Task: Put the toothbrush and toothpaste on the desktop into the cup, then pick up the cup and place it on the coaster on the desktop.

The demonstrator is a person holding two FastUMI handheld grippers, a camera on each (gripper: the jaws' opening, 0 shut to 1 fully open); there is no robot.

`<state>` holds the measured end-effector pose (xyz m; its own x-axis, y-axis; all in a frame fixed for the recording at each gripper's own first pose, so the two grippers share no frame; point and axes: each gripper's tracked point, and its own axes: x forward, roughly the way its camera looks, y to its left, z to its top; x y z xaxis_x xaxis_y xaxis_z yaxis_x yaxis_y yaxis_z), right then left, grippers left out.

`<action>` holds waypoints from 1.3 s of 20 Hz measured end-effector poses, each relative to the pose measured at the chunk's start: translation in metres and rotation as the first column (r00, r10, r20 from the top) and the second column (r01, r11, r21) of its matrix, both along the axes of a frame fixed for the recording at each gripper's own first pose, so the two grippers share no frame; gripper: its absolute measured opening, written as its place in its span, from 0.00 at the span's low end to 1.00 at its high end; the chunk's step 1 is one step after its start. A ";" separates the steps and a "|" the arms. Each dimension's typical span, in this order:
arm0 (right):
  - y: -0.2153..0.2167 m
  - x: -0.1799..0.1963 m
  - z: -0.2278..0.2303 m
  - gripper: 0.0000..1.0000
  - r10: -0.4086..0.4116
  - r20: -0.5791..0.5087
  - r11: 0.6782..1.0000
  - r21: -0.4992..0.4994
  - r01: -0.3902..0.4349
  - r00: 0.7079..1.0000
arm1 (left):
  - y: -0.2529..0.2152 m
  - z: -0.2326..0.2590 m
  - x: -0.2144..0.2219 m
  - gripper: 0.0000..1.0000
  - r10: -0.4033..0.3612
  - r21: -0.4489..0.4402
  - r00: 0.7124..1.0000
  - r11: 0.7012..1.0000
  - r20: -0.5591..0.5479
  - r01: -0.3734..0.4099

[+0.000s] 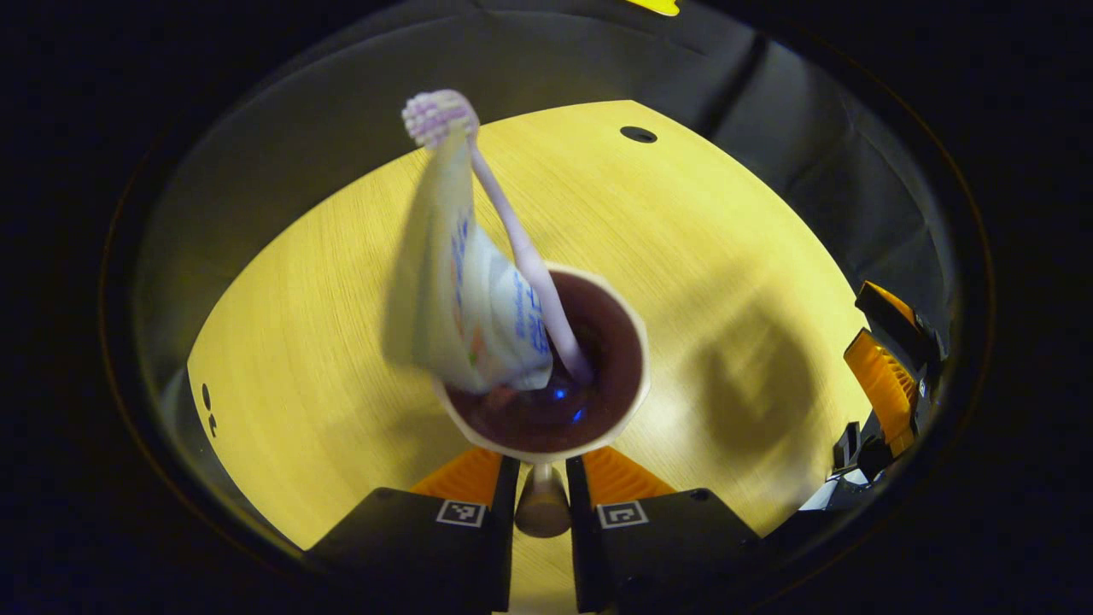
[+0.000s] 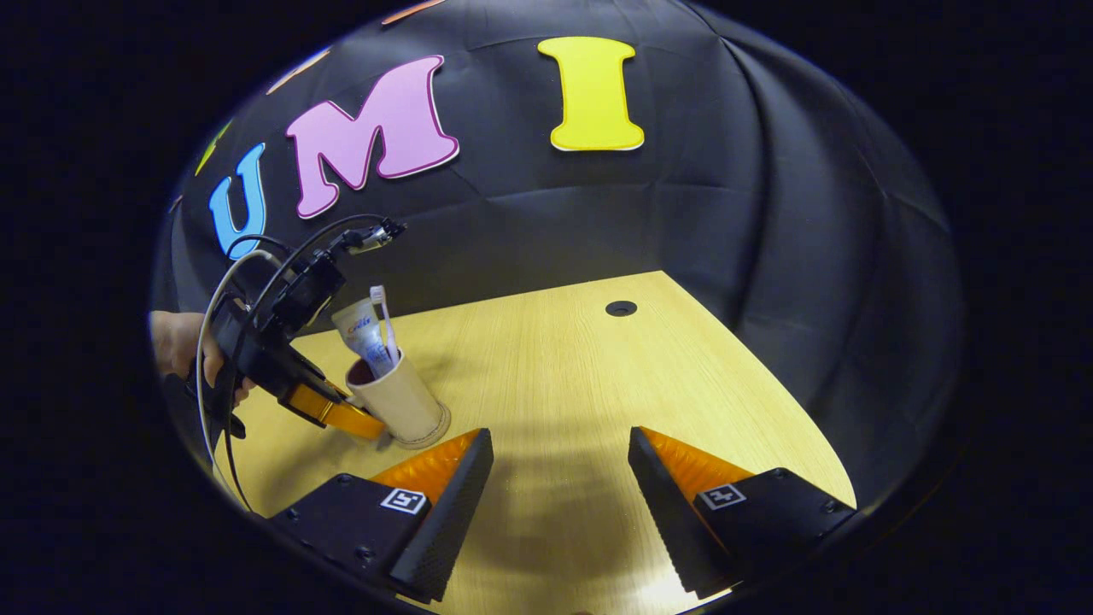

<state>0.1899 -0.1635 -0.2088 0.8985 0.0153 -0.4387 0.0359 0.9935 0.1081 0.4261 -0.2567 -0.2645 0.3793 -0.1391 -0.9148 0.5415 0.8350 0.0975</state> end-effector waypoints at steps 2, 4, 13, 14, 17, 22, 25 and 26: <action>0.002 0.000 0.000 0.98 0.001 -0.003 1.000 0.010 -0.001 1.000 | -0.002 0.006 -0.004 0.41 0.001 -0.008 1.000 1.000 0.012 -0.001; 0.002 -0.003 0.005 0.98 0.000 0.006 1.000 0.008 0.000 1.000 | -0.003 0.014 -0.011 0.53 0.010 -0.027 1.000 1.000 0.026 -0.010; 0.011 -0.033 0.044 0.98 0.006 0.055 1.000 -0.017 -0.005 0.998 | 0.047 0.081 -0.063 1.00 0.183 -0.154 0.934 0.978 0.307 -0.141; 0.014 -0.038 0.050 0.98 0.008 0.061 1.000 -0.021 -0.007 0.998 | 0.056 0.093 -0.074 0.99 0.207 -0.174 0.914 0.973 0.350 -0.154; 0.030 -0.060 0.068 0.98 0.025 0.070 0.999 -0.027 -0.023 0.997 | 0.080 0.126 -0.111 0.99 0.292 -0.269 0.840 0.946 0.457 -0.182; 0.063 -0.107 0.108 0.98 0.076 0.126 0.995 -0.069 -0.068 0.989 | 0.129 0.186 -0.188 0.99 0.439 -0.438 0.676 0.879 0.592 -0.188; 0.086 -0.144 0.123 0.98 0.104 0.146 0.993 -0.068 -0.095 0.984 | 0.157 0.194 -0.250 0.99 0.523 -0.502 0.540 0.841 0.660 -0.201; 0.093 -0.157 0.127 0.98 0.111 0.154 0.993 -0.065 -0.102 0.982 | 0.164 0.190 -0.270 0.99 0.549 -0.527 0.505 0.826 0.666 -0.202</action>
